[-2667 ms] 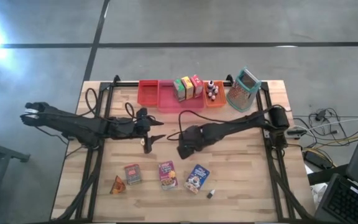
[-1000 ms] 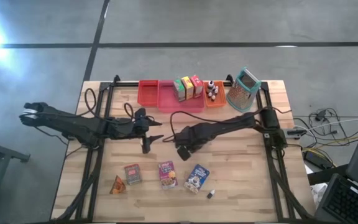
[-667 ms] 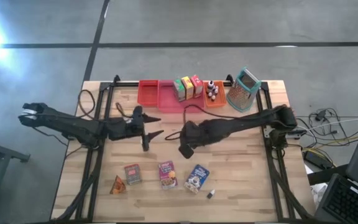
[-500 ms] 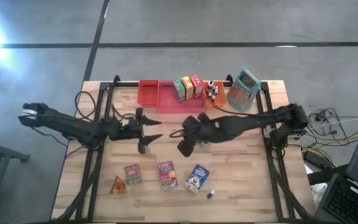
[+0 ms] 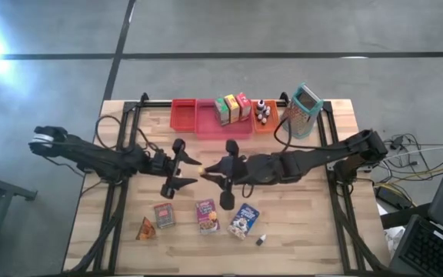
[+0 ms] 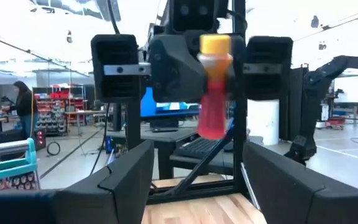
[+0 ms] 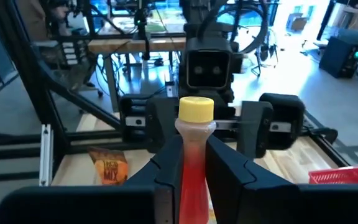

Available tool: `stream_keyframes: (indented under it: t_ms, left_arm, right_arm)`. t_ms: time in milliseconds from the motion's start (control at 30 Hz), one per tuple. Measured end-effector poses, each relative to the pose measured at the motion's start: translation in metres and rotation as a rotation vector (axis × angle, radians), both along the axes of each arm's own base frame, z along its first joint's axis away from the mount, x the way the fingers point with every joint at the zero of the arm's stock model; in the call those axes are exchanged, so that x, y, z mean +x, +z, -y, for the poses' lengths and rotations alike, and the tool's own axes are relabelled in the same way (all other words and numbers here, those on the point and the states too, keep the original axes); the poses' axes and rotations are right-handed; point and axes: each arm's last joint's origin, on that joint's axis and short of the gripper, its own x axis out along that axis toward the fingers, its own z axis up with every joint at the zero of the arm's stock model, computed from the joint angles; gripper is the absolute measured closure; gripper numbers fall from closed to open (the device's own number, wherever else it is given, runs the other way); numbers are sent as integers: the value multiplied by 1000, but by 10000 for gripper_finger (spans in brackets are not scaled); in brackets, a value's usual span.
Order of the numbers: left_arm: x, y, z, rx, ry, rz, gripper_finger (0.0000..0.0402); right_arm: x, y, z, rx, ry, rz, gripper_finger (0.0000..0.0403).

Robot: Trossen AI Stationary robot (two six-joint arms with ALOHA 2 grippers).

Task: Pick & Place Kitchen Items
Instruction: Put the orange food coloring bottle into the orange bin

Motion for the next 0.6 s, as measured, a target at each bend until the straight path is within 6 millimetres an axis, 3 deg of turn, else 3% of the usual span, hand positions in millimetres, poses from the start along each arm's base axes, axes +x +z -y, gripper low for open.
stream_keyframes:
  t_ms: [367,600]
  left_arm:
    - [31,4,7,12,-33,16,149]
    - [44,3,10,16,-54,-4,149]
  right_arm:
    - [10,-11,-3,-54,12,-8,333]
    - [10,-12,-3,-59,13,-13,347]
